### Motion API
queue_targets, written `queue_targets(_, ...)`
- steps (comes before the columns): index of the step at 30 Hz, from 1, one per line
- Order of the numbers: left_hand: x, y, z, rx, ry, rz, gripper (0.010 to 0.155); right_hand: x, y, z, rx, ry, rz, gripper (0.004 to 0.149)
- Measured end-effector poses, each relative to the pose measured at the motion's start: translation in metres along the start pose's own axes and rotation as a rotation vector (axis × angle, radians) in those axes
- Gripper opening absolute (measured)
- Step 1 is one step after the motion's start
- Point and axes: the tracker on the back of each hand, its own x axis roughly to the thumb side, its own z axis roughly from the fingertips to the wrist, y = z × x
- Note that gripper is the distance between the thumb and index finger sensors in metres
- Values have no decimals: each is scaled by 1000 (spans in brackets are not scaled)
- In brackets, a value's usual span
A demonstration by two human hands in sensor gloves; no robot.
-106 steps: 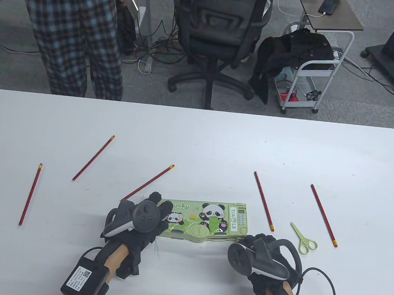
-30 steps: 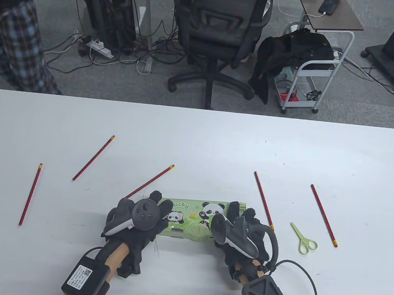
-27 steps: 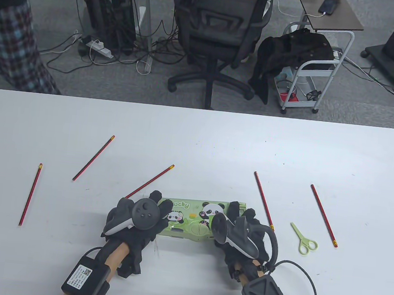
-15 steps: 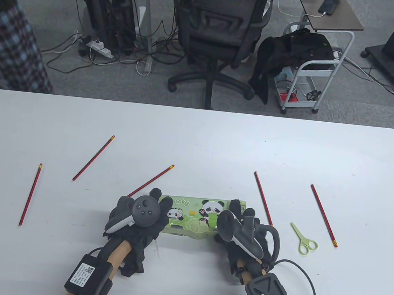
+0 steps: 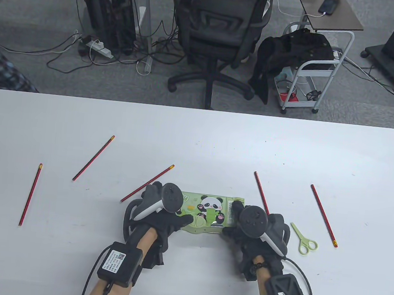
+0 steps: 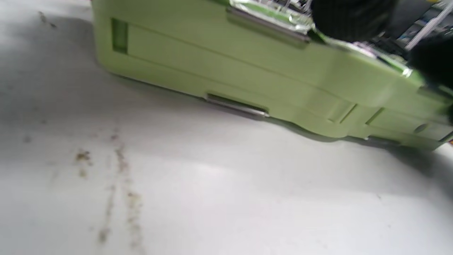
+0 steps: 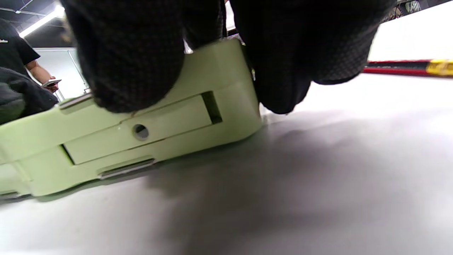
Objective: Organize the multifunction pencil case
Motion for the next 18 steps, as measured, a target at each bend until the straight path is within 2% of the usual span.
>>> queue_targets(3,6,-3,-3,-57,43,-23,105,-2,0,0,8,4,-27,75)
queue_targets(6,7,-1,-5,-71,60,1,105,-3,1,-1,11,8,-32,74)
queue_targets(18,10,-3,-5,-39,84,-29,105,-2,1,-1,23,12,-21,74)
